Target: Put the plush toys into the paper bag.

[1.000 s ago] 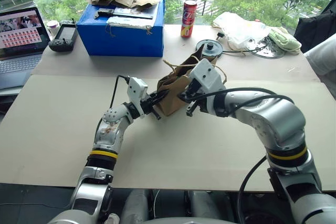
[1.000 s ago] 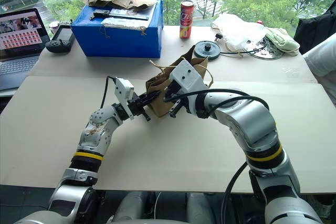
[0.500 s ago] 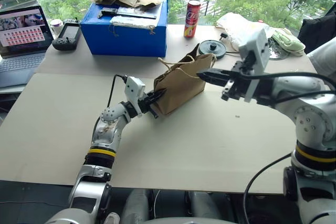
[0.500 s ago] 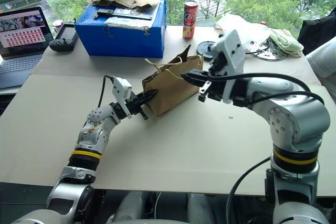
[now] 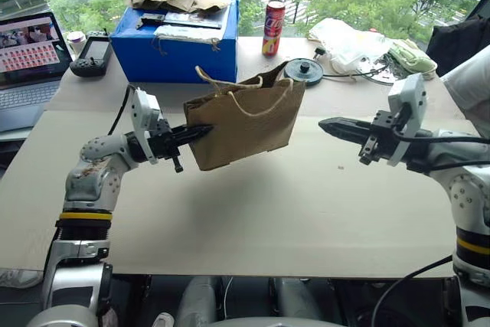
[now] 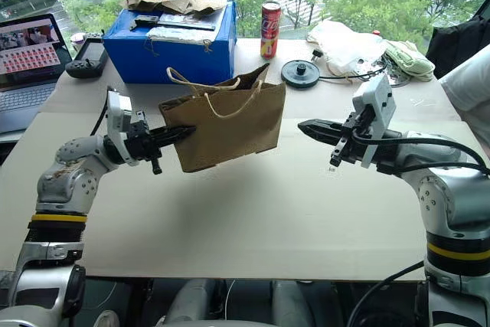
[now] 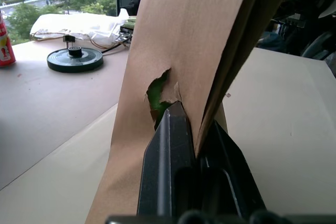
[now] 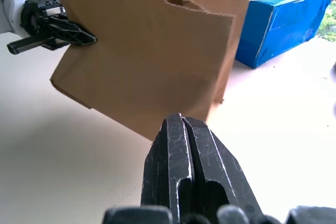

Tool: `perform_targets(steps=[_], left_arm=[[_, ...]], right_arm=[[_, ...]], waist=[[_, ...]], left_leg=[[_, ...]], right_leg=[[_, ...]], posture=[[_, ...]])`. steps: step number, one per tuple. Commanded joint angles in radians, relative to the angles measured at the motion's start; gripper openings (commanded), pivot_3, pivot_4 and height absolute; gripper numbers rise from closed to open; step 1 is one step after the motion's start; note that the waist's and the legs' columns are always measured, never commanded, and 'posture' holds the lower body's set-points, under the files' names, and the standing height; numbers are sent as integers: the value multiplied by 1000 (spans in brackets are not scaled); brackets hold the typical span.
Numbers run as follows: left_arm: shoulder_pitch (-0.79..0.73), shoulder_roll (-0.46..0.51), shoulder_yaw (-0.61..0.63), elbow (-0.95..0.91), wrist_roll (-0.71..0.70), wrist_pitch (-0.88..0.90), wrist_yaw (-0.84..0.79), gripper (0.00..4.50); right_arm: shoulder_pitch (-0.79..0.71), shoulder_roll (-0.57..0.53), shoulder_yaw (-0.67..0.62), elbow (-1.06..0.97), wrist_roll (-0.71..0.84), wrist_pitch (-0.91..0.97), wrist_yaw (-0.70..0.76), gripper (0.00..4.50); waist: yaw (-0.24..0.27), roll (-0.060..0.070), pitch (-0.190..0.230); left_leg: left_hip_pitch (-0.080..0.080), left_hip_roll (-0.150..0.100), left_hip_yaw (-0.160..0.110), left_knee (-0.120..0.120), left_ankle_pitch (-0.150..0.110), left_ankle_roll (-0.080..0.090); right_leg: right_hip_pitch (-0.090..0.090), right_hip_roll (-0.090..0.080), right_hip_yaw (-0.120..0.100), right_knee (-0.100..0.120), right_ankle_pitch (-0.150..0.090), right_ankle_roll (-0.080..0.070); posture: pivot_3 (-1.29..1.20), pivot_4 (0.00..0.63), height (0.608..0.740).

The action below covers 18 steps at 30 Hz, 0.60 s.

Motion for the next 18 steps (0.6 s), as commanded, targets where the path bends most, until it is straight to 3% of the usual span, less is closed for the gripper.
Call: perform_targets(steps=[1, 4, 9, 18], left_arm=[[10, 51, 25, -150, -93, 57, -88, 109], [-16, 82, 31, -187, -143, 101, -141, 109], [8, 122, -17, -173, -107, 47, -268, 109], [-40, 76, -62, -89, -59, -37, -320, 109]], right_arm=[[-28, -19, -73, 21, 28, -50, 4, 0], [-47, -16, -105, 35, 80, -41, 14, 0], [-6, -85, -110, 25, 116, -28, 98, 0], [131, -187, -137, -7, 152, -78, 275, 0]], waist=[[1, 0, 0], [6, 0, 0], [6, 0, 0], [17, 0, 0]], left_leg=[[0, 0, 0, 0, 0, 0], [-1, 0, 0, 0, 0, 0], [1, 0, 0, 0, 0, 0], [0, 0, 0, 1, 0, 0]], right_leg=[[0, 0, 0, 0, 0, 0], [0, -1, 0, 0, 0, 0], [1, 0, 0, 0, 0, 0], [1, 0, 0, 0, 0, 0]], posture=[[0, 150, 739], [0, 150, 739], [0, 150, 739], [0, 150, 739]])
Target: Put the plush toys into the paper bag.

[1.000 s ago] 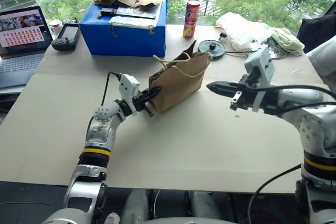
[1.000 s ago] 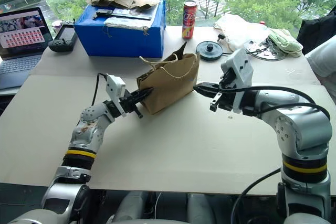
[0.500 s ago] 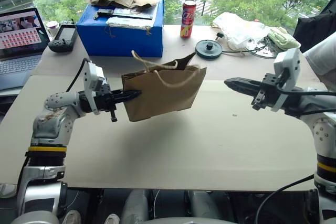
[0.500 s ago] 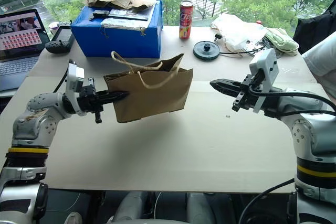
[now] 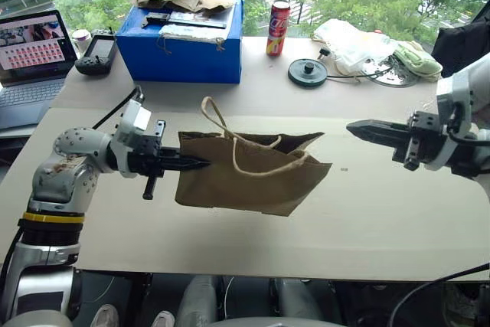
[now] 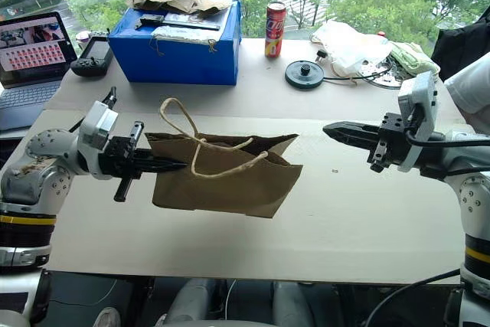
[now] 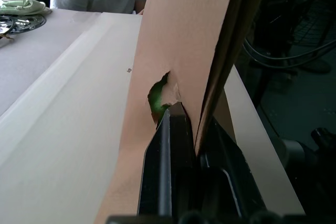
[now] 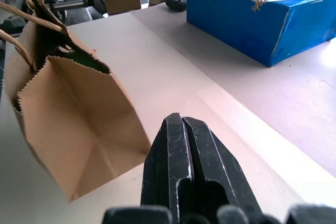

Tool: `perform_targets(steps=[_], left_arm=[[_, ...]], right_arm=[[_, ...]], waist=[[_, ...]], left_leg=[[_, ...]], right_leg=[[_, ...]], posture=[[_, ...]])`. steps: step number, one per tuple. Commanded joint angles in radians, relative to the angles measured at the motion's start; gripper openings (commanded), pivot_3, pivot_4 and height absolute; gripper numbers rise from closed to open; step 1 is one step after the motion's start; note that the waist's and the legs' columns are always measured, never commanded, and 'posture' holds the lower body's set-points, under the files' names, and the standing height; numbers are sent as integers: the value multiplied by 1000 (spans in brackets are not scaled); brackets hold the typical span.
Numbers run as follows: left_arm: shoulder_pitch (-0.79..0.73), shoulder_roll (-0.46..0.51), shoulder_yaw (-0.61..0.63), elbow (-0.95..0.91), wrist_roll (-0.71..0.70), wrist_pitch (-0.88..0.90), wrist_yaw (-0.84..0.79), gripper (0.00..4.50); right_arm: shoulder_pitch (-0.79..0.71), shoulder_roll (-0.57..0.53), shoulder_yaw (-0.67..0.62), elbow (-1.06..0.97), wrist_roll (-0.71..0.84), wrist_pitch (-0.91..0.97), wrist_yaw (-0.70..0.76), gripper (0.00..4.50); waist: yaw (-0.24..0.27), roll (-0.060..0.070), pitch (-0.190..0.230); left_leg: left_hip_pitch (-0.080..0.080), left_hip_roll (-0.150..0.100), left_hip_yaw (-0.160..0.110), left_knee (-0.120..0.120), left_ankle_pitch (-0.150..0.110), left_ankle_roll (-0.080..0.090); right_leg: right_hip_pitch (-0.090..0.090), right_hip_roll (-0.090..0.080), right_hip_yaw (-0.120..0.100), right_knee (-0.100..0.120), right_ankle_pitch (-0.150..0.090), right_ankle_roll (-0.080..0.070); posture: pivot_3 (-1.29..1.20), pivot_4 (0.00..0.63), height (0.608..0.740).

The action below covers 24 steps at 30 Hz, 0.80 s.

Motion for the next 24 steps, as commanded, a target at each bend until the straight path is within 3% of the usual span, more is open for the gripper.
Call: perform_targets(steps=[1, 16, 24], left_arm=[[-40, -22, -3, 2, 6, -34, -11, 109], [-4, -136, -108, 222, 187, -297, -57, 109], [-40, -167, -117, 276, 220, -324, -29, 109]], right_arm=[[31, -33, -39, -54, 19, -55, 66, 0], [60, -64, 19, -84, -19, -77, 74, 0], [67, -58, 30, -89, -25, -75, 64, 0]], waist=[[1, 0, 0], [5, 0, 0], [8, 0, 0]], left_leg=[[0, 0, 0, 0, 0, 0], [0, 0, 0, 1, 0, 0], [0, 0, -1, 1, 0, 0]], right_leg=[[0, 0, 0, 0, 0, 0], [0, 1, 0, 0, 0, 0], [0, 0, 0, 0, 0, 0]], posture=[[0, 150, 739], [0, 150, 739], [0, 150, 739]])
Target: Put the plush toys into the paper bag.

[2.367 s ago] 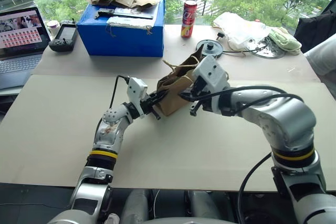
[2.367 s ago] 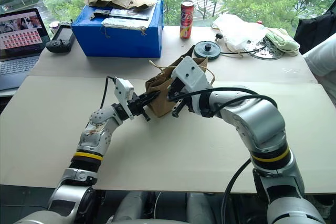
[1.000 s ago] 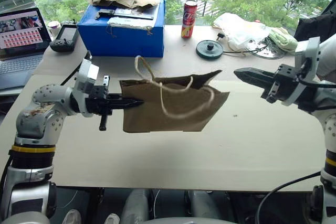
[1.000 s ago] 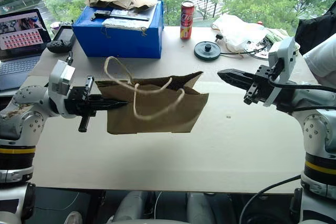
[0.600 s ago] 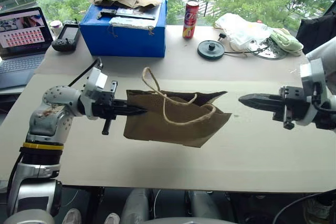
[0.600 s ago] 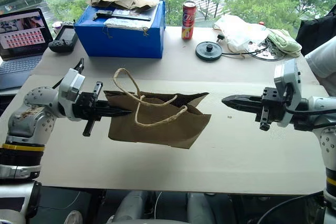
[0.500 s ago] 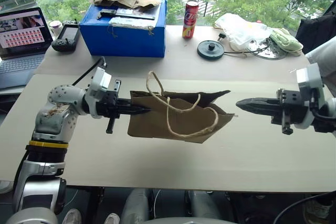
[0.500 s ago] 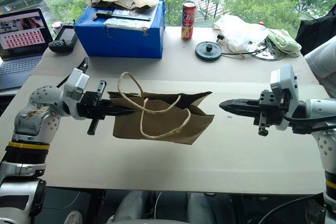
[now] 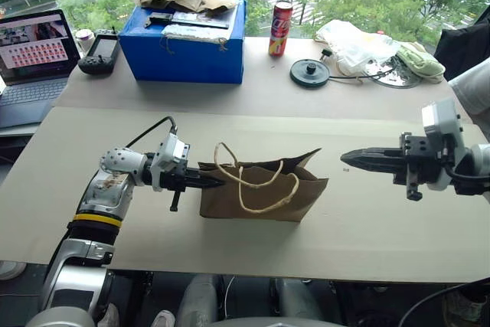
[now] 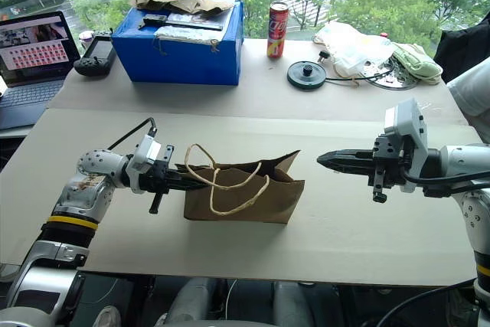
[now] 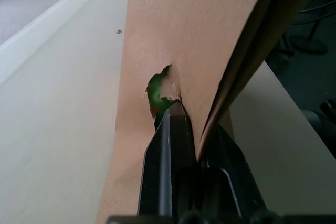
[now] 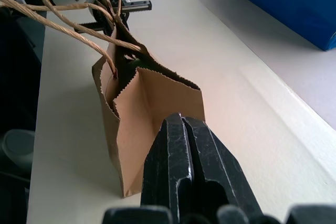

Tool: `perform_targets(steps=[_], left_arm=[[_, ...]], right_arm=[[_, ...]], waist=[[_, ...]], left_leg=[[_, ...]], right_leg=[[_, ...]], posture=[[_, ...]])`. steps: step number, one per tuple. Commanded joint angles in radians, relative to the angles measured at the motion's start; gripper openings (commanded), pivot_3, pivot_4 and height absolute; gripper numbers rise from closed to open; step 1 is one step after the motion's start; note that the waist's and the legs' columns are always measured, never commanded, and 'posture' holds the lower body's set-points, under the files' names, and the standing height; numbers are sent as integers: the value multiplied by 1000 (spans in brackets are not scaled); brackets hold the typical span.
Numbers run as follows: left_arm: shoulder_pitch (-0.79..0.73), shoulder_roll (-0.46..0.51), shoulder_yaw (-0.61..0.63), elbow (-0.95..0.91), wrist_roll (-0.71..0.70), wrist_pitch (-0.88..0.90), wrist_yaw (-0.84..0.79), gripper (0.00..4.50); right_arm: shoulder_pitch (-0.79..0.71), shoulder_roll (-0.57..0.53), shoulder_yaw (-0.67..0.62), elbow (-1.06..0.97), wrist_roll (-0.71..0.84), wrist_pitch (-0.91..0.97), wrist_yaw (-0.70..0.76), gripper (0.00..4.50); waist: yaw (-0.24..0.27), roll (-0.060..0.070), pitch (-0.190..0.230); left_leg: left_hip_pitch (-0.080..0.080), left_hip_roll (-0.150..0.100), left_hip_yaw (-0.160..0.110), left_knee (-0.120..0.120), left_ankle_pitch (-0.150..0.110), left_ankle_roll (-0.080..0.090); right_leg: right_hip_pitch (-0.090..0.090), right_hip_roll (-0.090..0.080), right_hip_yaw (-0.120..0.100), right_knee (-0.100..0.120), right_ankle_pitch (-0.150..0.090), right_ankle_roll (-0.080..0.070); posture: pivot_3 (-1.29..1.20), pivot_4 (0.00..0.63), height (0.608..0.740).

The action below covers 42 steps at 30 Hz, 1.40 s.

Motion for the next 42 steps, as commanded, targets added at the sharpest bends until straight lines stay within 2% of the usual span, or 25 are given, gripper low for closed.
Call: perform_targets(steps=[1, 5, 6, 9, 11, 12, 14, 17, 23, 29, 33, 42], left_arm=[[-20, -8, 6, -7, 10, -26, 5, 109], [-31, -27, -3, 24, 39, -50, 22, 109], [-33, -31, -3, 29, 41, -53, 23, 623], [-36, -37, -2, 32, 44, -53, 20, 1496], [-41, -34, -2, 41, 53, -69, 14, 2406], [-45, -32, 0, 43, 54, -70, 14, 2631], [-53, -26, 5, 41, 48, -58, 12, 3489], [-63, -9, 15, 16, 29, -17, 6, 4449], [-54, 68, 53, -119, -38, 127, 5, 4449], [-45, 231, 160, -309, -189, 415, 43, 4449], [-32, 335, 231, -341, -248, 550, 70, 4449], [-26, 375, 310, -370, -313, 650, 142, 4449]], right_arm=[[-2, -8, -11, -21, 14, -5, -7, 0], [-9, -2, 7, -8, 3, -18, -11, 0], [-12, -1, 10, -4, 0, -20, -12, 0], [-15, -1, 15, -2, -3, -24, -14, 0], [-14, -1, 17, -1, -4, -27, -12, 0], [-13, -2, 17, 1, -5, -31, -10, 0], [-14, -1, 20, 5, -9, -37, -8, 0], [-16, 1, 27, 10, -14, -47, -7, 0], [-25, 4, 41, 24, -23, -68, -5, 0], [-24, -6, 34, 29, -22, -79, 7, 0], [-21, -9, 32, 23, -22, -85, 12, 0], [-34, 1, 35, 18, -12, -87, 12, 0]], waist=[[0, 0, 0], [0, 0, 0], [0, 0, 0], [-1, 0, 0], [0, 0, 0], [0, 0, 0], [0, 0, 0], [0, 0, 0], [-2, 0, 0], [-6, 0, 0], [-8, 0, 0], [-3, 0, 0]], left_leg=[[0, 0, 0, 0, 0, 0], [0, 0, 0, 0, 0, 0], [0, 0, 0, 0, 0, 0], [0, 0, 0, 0, 0, 0], [0, 0, 0, 0, 0, 0], [0, 0, 0, 0, 0, 0], [0, 0, 0, 0, 0, 0], [0, 0, 0, 0, 0, 0], [0, 0, 0, 0, 0, 0], [0, 1, 0, 0, 0, 0], [1, 1, 0, 0, 0, 0], [1, 1, 0, 0, 0, 0]], right_leg=[[0, 0, 0, 0, 0, 0], [0, 0, 0, 0, 0, 0], [0, 0, 0, 0, 0, 0], [0, 0, 0, 1, 0, 0], [0, 0, 0, 1, 0, 0], [0, 0, 0, 1, 0, 0], [0, 0, 0, 1, 0, 0], [0, 0, 0, 1, 0, 0], [0, 0, 0, 1, 0, 0], [0, 1, 0, 1, 0, 0], [0, 1, 0, 1, 0, 0], [0, 1, 0, 1, 0, 0]], posture=[[0, 150, 739], [0, 150, 739], [0, 150, 739], [0, 150, 739], [0, 150, 739], [0, 150, 739], [0, 150, 739], [0, 150, 739], [0, 150, 739], [0, 150, 739], [0, 150, 739], [0, 150, 739]])
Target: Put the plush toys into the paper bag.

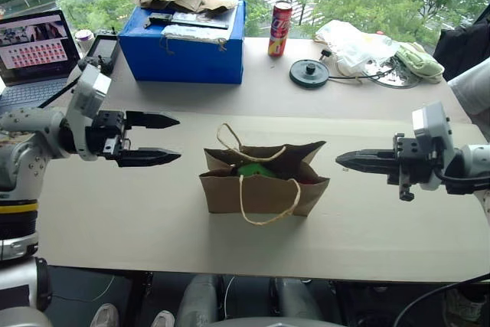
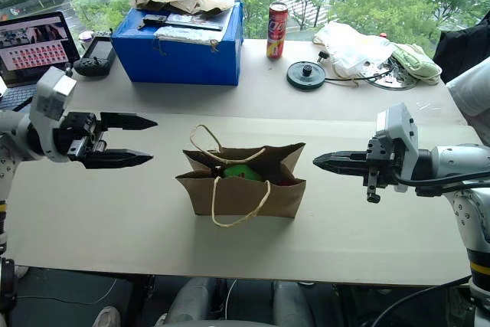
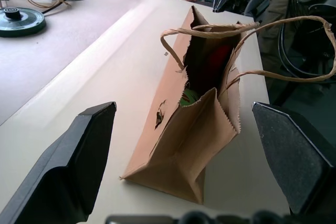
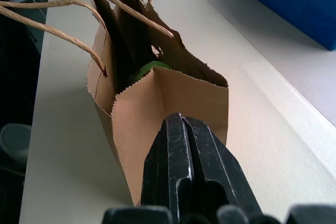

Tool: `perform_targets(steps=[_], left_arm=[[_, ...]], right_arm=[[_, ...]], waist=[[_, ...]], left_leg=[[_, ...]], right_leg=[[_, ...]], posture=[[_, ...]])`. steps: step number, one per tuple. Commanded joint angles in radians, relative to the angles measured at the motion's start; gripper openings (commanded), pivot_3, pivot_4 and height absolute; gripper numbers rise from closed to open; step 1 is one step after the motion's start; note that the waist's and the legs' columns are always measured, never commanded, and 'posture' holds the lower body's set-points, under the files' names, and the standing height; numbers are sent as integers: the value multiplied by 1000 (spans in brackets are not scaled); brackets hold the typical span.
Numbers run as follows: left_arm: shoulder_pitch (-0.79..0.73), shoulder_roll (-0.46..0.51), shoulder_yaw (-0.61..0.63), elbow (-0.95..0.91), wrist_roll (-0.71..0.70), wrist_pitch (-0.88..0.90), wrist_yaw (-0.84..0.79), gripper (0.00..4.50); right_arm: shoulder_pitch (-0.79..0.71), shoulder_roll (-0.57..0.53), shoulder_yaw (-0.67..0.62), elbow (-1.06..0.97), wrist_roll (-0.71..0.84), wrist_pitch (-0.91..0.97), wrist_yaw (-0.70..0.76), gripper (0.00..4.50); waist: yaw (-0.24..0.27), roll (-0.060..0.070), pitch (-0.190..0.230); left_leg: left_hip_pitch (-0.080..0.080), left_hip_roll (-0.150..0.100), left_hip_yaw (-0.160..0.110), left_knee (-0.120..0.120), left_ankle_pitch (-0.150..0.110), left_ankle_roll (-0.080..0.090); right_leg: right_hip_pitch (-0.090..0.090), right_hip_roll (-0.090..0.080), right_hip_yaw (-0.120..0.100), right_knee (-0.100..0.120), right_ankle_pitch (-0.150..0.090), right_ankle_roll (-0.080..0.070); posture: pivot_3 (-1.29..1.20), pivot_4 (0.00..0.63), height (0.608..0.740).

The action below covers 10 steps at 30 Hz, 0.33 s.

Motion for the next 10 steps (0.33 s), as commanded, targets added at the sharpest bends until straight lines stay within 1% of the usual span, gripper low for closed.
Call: perform_targets(steps=[1, 10], left_arm=[[-4, 13, 36, -53, -39, 17, 24, 4449], [0, 17, 16, -67, -41, -2, 20, 4449]], right_arm=[[-24, -1, -19, -16, 10, -25, 2, 0], [-35, 12, -2, -11, 4, -27, 2, 0]], waist=[[0, 0, 0], [0, 0, 0]], left_leg=[[0, 0, 0, 0, 0, 0], [0, 0, 0, 0, 0, 0]], right_leg=[[0, 0, 0, 0, 0, 0], [0, 1, 0, 0, 0, 0]], posture=[[0, 150, 739], [0, 150, 739]])
